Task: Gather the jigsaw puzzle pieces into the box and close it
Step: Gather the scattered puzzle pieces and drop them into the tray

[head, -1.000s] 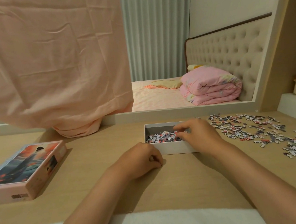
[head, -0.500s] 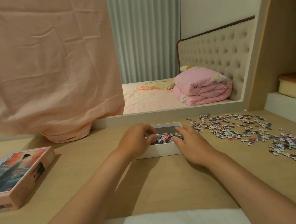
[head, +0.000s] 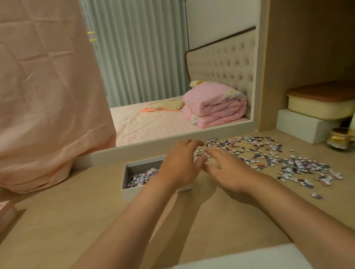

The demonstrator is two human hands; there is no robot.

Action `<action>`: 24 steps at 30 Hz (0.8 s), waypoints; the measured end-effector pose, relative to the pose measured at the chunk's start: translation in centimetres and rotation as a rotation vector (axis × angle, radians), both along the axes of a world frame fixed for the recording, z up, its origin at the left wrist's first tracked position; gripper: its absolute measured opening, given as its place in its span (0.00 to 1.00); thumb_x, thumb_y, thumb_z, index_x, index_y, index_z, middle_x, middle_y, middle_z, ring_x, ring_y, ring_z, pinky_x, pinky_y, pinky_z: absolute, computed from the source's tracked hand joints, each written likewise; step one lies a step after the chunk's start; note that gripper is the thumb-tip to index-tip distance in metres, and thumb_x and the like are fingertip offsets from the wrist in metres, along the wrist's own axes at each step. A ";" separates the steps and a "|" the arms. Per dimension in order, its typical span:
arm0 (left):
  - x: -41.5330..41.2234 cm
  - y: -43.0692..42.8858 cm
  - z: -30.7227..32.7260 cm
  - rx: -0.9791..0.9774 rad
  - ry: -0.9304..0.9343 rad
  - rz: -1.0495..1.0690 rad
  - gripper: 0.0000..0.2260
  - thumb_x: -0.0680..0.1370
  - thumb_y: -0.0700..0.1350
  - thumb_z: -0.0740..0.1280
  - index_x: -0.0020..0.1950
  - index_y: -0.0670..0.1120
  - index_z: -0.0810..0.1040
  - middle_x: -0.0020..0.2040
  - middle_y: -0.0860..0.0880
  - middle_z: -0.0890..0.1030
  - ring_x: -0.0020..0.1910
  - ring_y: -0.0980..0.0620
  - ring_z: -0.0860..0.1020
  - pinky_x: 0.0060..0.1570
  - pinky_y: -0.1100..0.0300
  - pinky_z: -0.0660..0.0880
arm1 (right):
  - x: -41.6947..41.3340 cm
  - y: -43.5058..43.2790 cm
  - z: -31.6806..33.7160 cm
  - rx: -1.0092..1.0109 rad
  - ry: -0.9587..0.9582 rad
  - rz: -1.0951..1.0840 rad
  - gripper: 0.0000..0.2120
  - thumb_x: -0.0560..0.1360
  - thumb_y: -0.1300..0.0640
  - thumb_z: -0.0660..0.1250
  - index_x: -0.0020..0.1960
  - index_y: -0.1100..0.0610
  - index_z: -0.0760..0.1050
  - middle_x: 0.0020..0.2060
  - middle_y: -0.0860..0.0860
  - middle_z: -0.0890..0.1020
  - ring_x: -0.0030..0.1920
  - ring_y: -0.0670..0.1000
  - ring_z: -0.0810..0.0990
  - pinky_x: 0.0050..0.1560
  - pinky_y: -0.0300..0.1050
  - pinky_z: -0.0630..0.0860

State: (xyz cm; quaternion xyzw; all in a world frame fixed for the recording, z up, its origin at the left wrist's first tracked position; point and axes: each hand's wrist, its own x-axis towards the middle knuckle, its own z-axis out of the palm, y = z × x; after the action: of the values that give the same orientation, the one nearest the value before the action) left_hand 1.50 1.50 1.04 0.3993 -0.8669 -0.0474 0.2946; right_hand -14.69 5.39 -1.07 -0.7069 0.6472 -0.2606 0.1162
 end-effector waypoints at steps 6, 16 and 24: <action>-9.8 -0.6 -1.8 0.216 -0.228 -0.069 0.30 0.80 0.59 0.61 0.79 0.50 0.58 0.79 0.46 0.58 0.77 0.45 0.55 0.75 0.51 0.53 | -11.1 2.6 -1.3 0.108 0.296 -0.313 0.31 0.79 0.34 0.52 0.79 0.44 0.56 0.80 0.49 0.56 0.79 0.55 0.52 0.77 0.60 0.51; -14.6 -1.7 -4.7 0.327 -0.469 -0.083 0.34 0.76 0.69 0.58 0.78 0.58 0.57 0.79 0.50 0.56 0.78 0.46 0.51 0.74 0.48 0.52 | -16.1 3.1 -3.8 0.296 0.277 -0.353 0.33 0.77 0.29 0.47 0.79 0.38 0.50 0.81 0.51 0.48 0.80 0.55 0.42 0.76 0.64 0.39; -13.6 -2.7 -5.7 0.135 -0.212 -0.072 0.31 0.71 0.73 0.53 0.68 0.58 0.69 0.68 0.51 0.68 0.69 0.48 0.64 0.68 0.49 0.62 | -15.2 1.9 -2.1 0.036 -0.231 -0.250 0.12 0.77 0.45 0.63 0.56 0.43 0.81 0.58 0.43 0.83 0.60 0.47 0.78 0.66 0.51 0.72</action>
State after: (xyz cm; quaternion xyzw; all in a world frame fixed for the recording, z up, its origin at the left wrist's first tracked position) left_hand -12.14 -1.18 -4.66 0.3898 -0.9017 -0.0739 0.1719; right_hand -29.84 7.25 -3.20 -0.5841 0.7169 -0.3409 0.1692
